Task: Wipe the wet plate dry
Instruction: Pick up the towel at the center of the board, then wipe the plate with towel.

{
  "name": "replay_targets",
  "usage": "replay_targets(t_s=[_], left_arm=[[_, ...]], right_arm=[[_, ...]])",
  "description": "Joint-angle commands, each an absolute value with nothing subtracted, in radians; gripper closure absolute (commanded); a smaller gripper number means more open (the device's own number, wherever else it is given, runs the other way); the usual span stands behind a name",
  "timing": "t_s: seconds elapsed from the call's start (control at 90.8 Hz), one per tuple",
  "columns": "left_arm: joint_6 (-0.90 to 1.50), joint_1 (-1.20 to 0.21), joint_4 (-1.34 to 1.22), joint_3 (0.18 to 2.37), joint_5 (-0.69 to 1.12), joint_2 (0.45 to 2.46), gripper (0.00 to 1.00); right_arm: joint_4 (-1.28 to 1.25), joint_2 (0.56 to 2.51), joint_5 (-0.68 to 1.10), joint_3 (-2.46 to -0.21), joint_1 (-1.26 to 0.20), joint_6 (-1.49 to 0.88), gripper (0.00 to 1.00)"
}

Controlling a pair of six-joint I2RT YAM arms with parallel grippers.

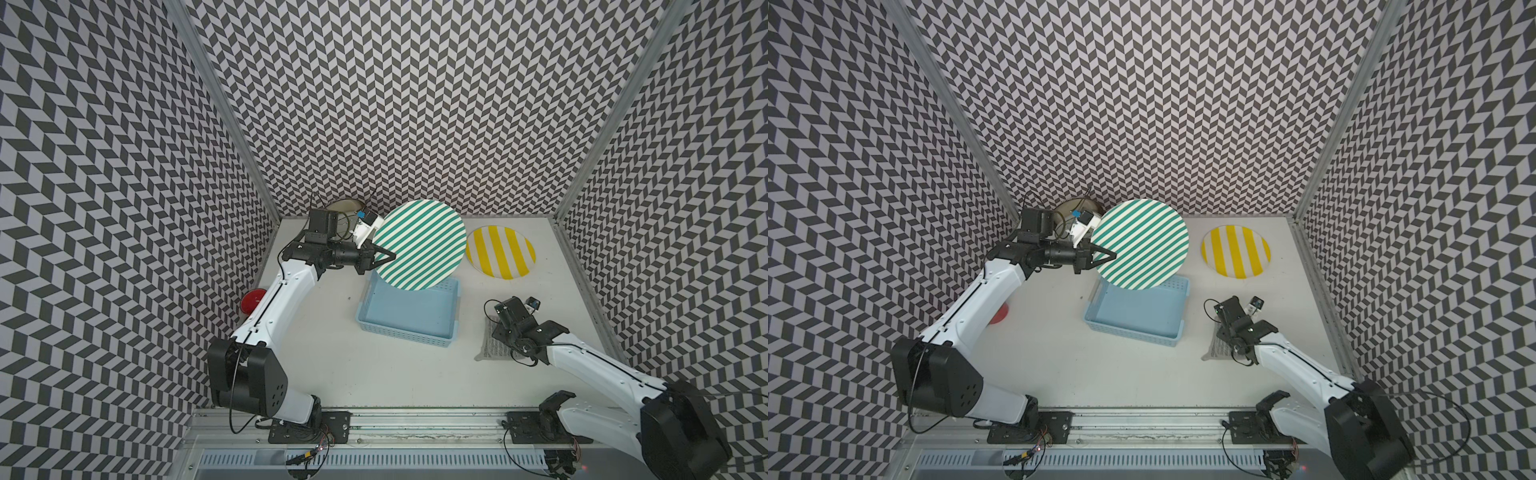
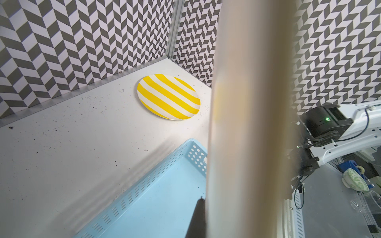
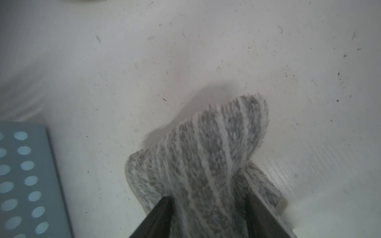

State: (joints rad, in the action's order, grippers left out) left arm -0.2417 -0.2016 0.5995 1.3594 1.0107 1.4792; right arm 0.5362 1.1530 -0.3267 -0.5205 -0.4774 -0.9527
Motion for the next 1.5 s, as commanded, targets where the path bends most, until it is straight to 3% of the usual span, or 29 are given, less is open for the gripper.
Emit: replay_targets(t_s=[0.0,0.044,0.077,0.297,0.463,0.595,0.738,0.947,1.124,1.289,1.487], left_arm=[[-0.246,-0.199,0.56,1.362,1.047,1.462,1.0],[-0.245,-0.198,0.56,1.362,1.045,1.462,1.0],[-0.244,-0.199,0.559,1.362,1.043,1.463,1.0],[-0.201,-0.2,0.524,1.344,1.023,1.464,1.0],[-0.156,-0.199,0.486,1.333,1.012,1.464,1.0],[-0.137,-0.204,0.469,1.327,1.023,1.469,1.0],[-0.136,-0.217,0.465,1.314,1.031,1.474,1.0],[-0.12,-0.225,0.437,1.297,1.04,1.466,1.0],[-0.129,-0.234,0.443,1.295,1.058,1.462,1.0],[-0.132,-0.24,0.443,1.292,1.058,1.451,1.0],[-0.133,-0.244,0.439,1.286,1.058,1.437,1.0]], right_arm=[[0.439,1.195,-0.364,-0.538,-0.484,-0.953,0.73],[0.447,1.197,-0.376,-0.561,-0.484,-0.936,0.92],[0.455,1.186,-0.388,-0.581,-0.485,-0.919,1.0],[0.272,0.862,-0.367,-0.602,-0.494,-0.658,1.0],[-0.022,0.657,-0.178,-0.591,-0.494,-0.489,1.0],[-0.198,0.707,0.075,-0.665,-0.495,-0.441,1.0],[-0.185,0.95,0.283,-0.914,-0.542,-0.405,1.0],[-0.046,1.309,0.089,-1.282,-0.731,-0.308,1.0],[-0.096,1.508,-0.085,-1.416,-0.798,-0.337,1.0],[-0.105,1.592,-0.297,-1.449,-0.805,-0.415,1.0],[-0.069,1.552,-0.539,-1.386,-0.79,-0.451,1.0]])
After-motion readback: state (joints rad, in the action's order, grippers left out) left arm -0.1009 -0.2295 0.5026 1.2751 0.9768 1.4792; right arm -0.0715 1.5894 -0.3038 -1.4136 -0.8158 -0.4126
